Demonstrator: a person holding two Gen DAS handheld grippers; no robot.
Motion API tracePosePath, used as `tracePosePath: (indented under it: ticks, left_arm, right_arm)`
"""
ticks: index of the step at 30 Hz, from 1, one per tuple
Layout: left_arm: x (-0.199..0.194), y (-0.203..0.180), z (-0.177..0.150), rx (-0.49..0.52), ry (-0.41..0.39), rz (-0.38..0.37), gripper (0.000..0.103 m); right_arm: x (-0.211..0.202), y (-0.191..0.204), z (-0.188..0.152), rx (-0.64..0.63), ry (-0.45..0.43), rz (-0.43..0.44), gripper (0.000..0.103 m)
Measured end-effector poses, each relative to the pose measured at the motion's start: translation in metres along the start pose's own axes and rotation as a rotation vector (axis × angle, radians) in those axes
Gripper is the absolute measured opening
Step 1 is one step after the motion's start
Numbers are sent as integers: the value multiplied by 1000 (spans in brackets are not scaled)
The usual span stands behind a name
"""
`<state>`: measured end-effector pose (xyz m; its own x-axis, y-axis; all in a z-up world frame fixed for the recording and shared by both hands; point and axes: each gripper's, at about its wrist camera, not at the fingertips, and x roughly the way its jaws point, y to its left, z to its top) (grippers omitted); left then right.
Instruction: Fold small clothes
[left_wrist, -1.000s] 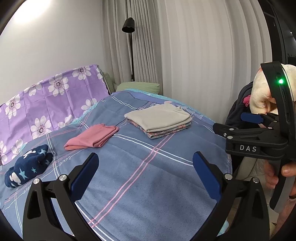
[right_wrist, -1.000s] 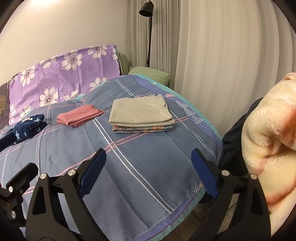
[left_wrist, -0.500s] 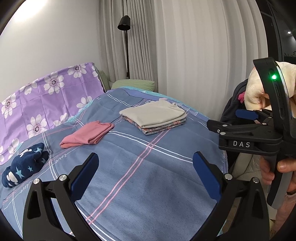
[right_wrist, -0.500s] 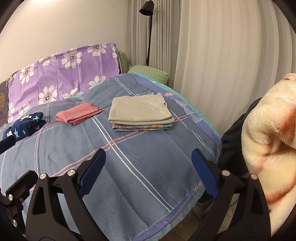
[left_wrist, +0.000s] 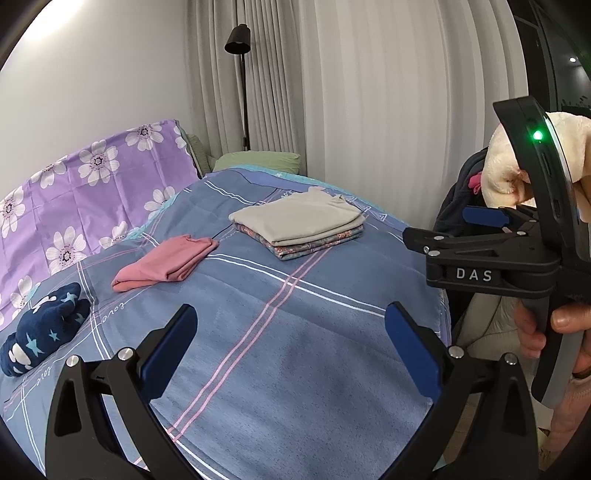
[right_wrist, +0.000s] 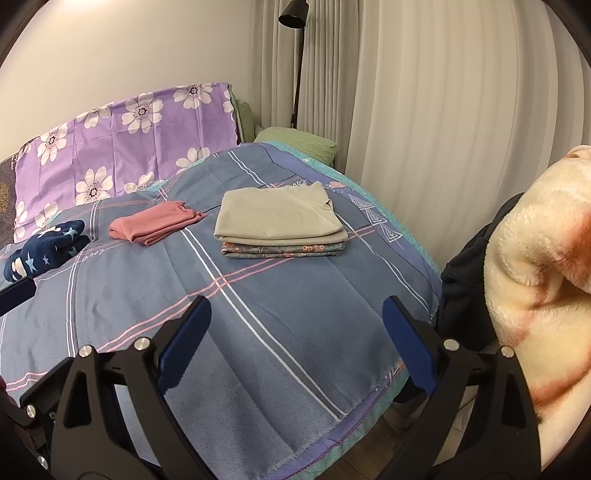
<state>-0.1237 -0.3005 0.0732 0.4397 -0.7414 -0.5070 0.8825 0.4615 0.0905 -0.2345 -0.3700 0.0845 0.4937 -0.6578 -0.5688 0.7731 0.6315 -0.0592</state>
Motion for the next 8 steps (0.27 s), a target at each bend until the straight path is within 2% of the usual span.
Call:
tracePosePath:
  ticks: [8]
  left_arm:
    - [1, 1, -1, -6, 4, 3, 102]
  right_arm:
    - [2, 1, -3, -6, 3, -4, 95]
